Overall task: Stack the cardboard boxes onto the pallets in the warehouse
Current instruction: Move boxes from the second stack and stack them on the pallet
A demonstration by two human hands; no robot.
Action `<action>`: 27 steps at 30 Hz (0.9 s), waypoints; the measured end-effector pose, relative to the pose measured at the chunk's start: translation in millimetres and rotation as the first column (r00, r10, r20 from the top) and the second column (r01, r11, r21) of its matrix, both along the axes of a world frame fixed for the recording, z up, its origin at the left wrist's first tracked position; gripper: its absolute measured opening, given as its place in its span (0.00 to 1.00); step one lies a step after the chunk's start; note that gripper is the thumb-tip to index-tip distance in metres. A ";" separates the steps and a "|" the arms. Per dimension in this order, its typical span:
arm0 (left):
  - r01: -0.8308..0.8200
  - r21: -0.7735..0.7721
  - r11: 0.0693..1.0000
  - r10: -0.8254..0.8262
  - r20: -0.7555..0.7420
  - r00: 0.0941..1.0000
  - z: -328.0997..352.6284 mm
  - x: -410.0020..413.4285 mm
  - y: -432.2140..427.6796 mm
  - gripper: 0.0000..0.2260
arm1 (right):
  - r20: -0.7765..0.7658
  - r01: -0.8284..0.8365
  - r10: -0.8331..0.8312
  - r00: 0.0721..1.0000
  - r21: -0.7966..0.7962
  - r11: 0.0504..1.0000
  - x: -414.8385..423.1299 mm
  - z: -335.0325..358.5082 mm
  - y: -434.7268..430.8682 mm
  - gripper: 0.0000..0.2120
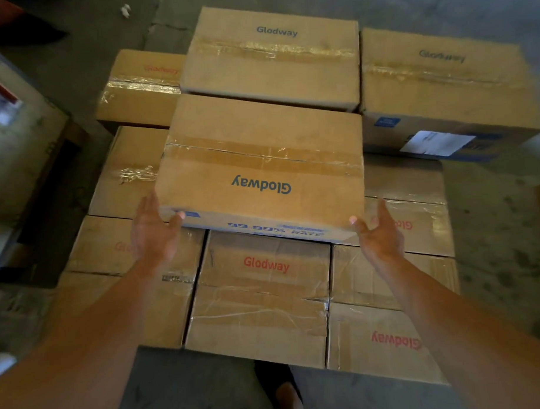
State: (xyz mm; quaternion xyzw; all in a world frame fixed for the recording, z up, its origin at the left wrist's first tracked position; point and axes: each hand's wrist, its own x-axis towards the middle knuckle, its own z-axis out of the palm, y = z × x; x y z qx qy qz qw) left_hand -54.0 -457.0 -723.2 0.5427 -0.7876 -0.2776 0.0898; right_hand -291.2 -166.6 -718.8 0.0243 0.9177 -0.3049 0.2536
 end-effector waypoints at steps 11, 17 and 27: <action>0.314 -0.103 0.944 -0.325 -0.107 0.940 170.9 -28.4 227.5 0.22 | -0.281 -0.117 0.125 0.951 0.047 0.992 16.7 177.3 184.8 0.26; 0.475 -0.204 0.856 -0.510 -0.183 0.841 288.9 -90.6 405.2 0.20 | -0.424 0.008 0.013 0.906 0.048 0.999 14.7 288.7 381.9 0.22; 0.751 -0.367 0.548 -0.836 -0.262 0.482 412.2 -236.6 672.5 0.21 | -0.520 0.468 -0.459 0.720 -0.123 0.875 -7.3 399.1 674.9 0.25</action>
